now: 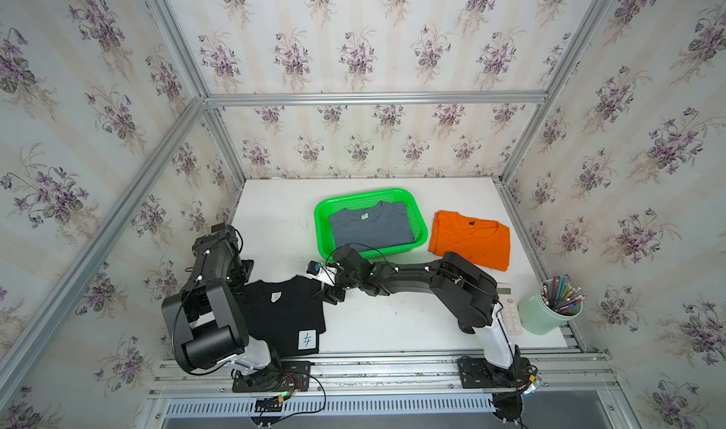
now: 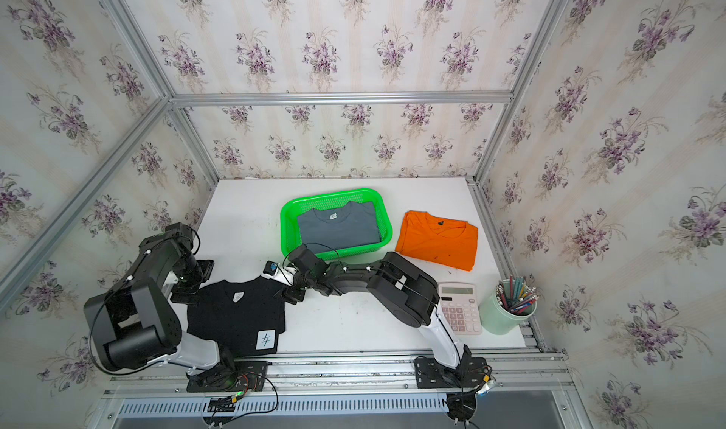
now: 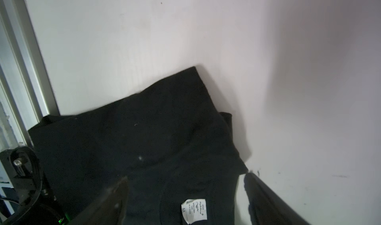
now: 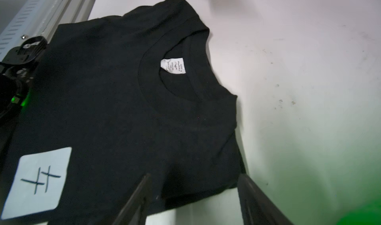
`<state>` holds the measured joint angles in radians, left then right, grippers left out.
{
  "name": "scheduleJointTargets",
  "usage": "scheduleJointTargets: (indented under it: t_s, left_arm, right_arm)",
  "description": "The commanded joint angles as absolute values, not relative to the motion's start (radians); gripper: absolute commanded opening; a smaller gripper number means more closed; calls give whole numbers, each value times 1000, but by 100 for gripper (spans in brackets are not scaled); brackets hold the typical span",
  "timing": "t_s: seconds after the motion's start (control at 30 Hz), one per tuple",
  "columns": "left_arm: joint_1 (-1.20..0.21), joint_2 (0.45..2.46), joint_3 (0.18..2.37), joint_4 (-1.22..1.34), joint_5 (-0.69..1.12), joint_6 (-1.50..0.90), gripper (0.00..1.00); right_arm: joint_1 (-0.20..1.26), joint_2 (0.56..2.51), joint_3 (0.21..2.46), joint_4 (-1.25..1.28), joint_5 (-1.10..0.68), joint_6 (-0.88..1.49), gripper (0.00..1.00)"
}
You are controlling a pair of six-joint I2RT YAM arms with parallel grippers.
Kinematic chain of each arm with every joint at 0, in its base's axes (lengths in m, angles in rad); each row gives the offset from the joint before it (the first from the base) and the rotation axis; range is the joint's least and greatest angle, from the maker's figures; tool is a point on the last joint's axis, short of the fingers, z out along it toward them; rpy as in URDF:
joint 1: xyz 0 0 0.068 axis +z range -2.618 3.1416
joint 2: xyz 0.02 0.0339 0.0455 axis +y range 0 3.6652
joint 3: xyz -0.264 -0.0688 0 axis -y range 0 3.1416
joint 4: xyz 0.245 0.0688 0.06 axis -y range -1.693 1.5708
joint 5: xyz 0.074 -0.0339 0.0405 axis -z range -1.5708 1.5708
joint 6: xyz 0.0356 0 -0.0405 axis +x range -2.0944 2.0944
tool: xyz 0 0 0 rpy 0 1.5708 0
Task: Put the folded t-shirts into the basket
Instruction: Move the T-shirt to the center of the board.
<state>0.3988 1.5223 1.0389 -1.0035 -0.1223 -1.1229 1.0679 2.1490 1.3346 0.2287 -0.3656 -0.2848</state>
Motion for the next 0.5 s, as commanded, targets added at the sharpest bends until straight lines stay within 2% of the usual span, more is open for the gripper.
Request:
scheduleJointTargets:
  t_s: [0.0,0.37,0.43,0.47]
  left_arm:
    - [402,1551,1061,-1005,-115,-1154,92]
    - [418,1637,1103,-996,-99,-1157,95]
    - [422,1646,1103,-996,-98,-1157,95]
    - [423,1648,1102,-994,-98,-1156,95]
  right_arm:
    - [1070,2191,1382,208,-346,-222,72]
    - [1060,2318,1491,126,-388,-167,70]
    - [1057,2326,1497,114,-413,-164,63]
    - [1056,2329,1498,109,-424,-165,57]
